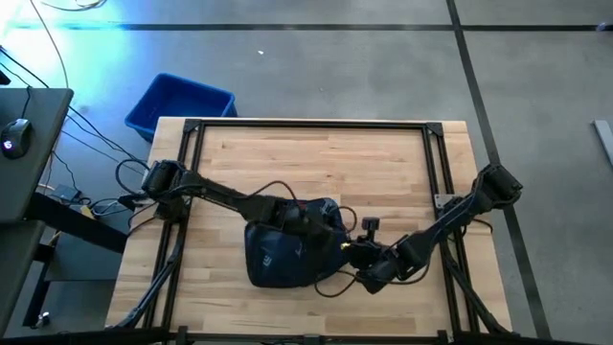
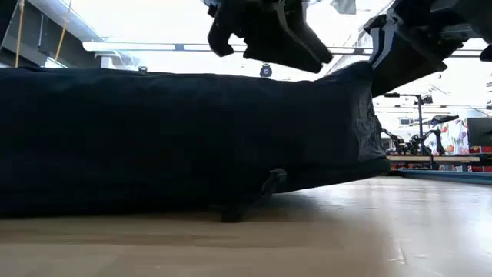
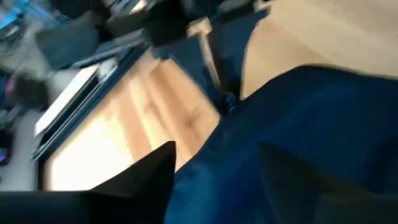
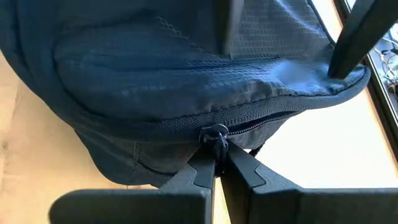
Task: Unpack backpack
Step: Open the black backpack on the table
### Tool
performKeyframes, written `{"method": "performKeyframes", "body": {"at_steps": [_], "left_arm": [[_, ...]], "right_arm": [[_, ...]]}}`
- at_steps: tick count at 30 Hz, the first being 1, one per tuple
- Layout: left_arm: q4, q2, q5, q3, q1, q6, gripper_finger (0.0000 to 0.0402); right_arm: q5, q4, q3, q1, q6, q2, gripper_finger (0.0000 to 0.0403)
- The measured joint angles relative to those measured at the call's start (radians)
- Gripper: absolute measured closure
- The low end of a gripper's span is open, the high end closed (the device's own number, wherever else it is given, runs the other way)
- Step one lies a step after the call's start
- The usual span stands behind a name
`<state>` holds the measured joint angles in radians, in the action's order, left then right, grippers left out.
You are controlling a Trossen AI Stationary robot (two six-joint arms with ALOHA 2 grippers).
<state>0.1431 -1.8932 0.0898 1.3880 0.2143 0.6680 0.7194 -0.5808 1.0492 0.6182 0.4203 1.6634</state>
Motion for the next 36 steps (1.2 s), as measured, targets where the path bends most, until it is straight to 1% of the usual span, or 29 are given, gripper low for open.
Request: {"method": "performKeyframes", "body": {"at_steps": [2, 5, 7, 9, 11, 12, 14, 16, 17, 18, 21, 23, 28, 30, 34, 36], "left_arm": [[-0.002, -0.021, -0.043, 0.000, -0.012, 0.022, 0.0172], [-0.012, -0.055, -0.052, -0.001, -0.026, 0.054, 0.0166], [-0.023, -0.071, -0.048, -0.001, -0.033, 0.064, 0.0169], [-0.027, -0.083, -0.032, -0.001, -0.034, 0.071, 0.0185], [-0.039, -0.091, -0.011, -0.001, -0.033, 0.092, 0.0215], [-0.043, -0.093, -0.002, -0.001, -0.031, 0.104, 0.0236], [-0.056, -0.095, 0.005, -0.001, -0.029, 0.112, 0.0290], [-0.063, -0.095, 0.007, -0.001, -0.030, 0.095, 0.0355], [-0.061, -0.095, 0.017, -0.001, -0.031, 0.076, 0.0377], [-0.060, -0.096, 0.034, -0.001, -0.033, 0.050, 0.0387], [-0.032, -0.096, 0.119, -0.001, -0.038, 0.012, 0.0394], [0.004, -0.096, 0.153, -0.001, -0.044, -0.010, 0.0399], [0.104, -0.096, 0.205, 0.000, -0.082, -0.140, 0.0401], [0.137, -0.096, 0.265, 0.000, -0.103, -0.194, 0.0401], [0.162, -0.096, 0.368, 0.000, -0.130, -0.286, 0.0401], [0.170, -0.096, 0.374, 0.000, -0.139, -0.321, 0.0401]], "right_arm": [[-0.004, 0.003, 0.000, 0.000, 0.000, 0.000, 0.0403], [-0.013, 0.013, 0.000, -0.001, -0.002, 0.000, 0.0403], [-0.030, 0.017, 0.000, -0.001, -0.002, 0.001, 0.0403], [-0.040, 0.024, 0.000, -0.001, -0.002, 0.001, 0.0403], [-0.042, 0.027, 0.000, -0.001, -0.002, 0.002, 0.0403], [-0.042, 0.036, 0.000, -0.001, -0.002, 0.005, 0.0403], [-0.044, 0.047, 0.000, -0.001, -0.002, 0.016, 0.0403], [-0.064, 0.060, 0.000, -0.001, -0.001, 0.033, 0.0403], [-0.074, 0.065, 0.000, -0.001, -0.001, 0.045, 0.0403], [-0.083, 0.065, 0.000, -0.002, 0.001, 0.056, 0.0403], [-0.092, 0.058, 0.000, 0.000, 0.018, 0.078, 0.0403], [-0.092, 0.052, 0.000, 0.004, 0.028, 0.082, 0.0403], [-0.089, 0.051, 0.000, 0.015, 0.029, 0.082, 0.0402], [-0.105, 0.064, 0.003, 0.015, 0.038, 0.082, 0.0402], [-0.076, 0.070, 0.005, 0.013, 0.052, 0.086, 0.0402], [-0.051, 0.093, 0.005, 0.012, 0.049, 0.091, 0.0402]]}}
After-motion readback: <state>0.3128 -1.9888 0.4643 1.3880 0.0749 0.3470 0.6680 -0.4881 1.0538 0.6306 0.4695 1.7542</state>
